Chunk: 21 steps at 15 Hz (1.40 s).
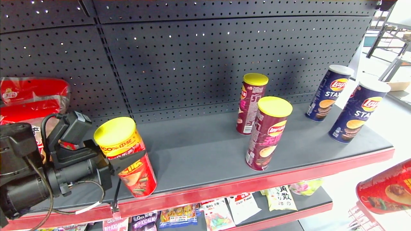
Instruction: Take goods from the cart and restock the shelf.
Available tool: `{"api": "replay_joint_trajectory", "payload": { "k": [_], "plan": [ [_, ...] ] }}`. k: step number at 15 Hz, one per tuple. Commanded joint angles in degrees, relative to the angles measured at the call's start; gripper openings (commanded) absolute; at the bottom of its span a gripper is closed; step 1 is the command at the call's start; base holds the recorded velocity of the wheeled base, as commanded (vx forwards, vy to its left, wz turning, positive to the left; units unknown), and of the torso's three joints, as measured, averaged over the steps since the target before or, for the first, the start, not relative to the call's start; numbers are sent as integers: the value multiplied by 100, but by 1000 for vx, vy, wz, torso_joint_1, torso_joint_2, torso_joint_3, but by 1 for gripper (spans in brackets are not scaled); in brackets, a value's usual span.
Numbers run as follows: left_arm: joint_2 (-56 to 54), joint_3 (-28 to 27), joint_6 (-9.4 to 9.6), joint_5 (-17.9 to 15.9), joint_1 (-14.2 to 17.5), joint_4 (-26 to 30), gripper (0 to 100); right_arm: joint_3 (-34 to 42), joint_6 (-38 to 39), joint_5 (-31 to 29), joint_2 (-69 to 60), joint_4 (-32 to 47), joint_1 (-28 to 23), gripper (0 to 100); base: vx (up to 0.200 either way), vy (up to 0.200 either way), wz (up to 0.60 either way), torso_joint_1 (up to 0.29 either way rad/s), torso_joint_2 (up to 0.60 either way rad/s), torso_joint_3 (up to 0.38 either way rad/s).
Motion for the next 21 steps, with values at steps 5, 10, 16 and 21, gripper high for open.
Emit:
{"api": "replay_joint_trajectory", "payload": {
  "k": [5, 10, 16, 21],
  "plan": [
    [23, 65, 12, 61, -16, 7, 0, -9, -2, -7, -9, 1, 1, 0, 0, 0, 0, 0, 0, 0],
    [-13, 109, 21, 263, -7, -2, 100, -9, -2, -7, -9, 1, 10, 0, 0, 0, 0, 0, 0, 0],
    [-812, 619, 12, 290, 107, 33, 100, 9, -2, -7, 8, 1, 1, 0, 0, 0, 0, 0, 0, 0],
    [-1524, 1375, 3, 316, 371, 33, 100, -9, -11, 10, 61, 1, 10, 0, 0, 0, 0, 0, 0, 0]
  ]
}}
